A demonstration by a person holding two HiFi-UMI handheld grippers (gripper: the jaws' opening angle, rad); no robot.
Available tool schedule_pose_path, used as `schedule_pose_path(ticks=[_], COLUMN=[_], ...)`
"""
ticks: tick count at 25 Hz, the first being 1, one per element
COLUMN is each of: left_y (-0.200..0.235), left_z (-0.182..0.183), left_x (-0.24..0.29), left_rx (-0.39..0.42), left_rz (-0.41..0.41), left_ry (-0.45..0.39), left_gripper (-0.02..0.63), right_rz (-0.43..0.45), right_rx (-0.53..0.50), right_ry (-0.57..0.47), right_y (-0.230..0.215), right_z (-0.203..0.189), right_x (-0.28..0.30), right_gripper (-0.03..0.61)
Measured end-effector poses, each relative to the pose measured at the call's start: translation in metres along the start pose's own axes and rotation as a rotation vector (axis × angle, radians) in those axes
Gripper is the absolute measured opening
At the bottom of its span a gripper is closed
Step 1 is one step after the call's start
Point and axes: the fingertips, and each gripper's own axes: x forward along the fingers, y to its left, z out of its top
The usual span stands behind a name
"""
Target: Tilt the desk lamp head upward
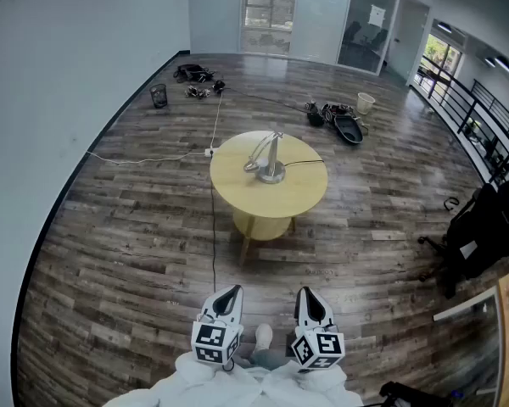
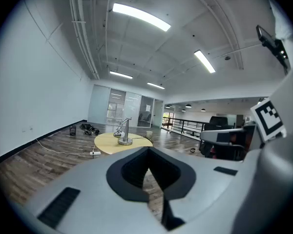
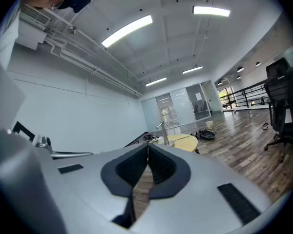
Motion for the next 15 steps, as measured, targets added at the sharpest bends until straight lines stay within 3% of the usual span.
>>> schedule_pose_path(ticks=[15], left_y=[0.025], left_z=[0.021], left_x=[0.091], left_rx=[0.01], left_rz=[0.04], left_ry=[0.003], left_gripper=[0.002], right_rz=[0.042], right_rx=[0.006], right_ry=[-0.008], right_y=[-0.044], right_z=[0.024], right_x=[0.096], right_gripper=[0.013])
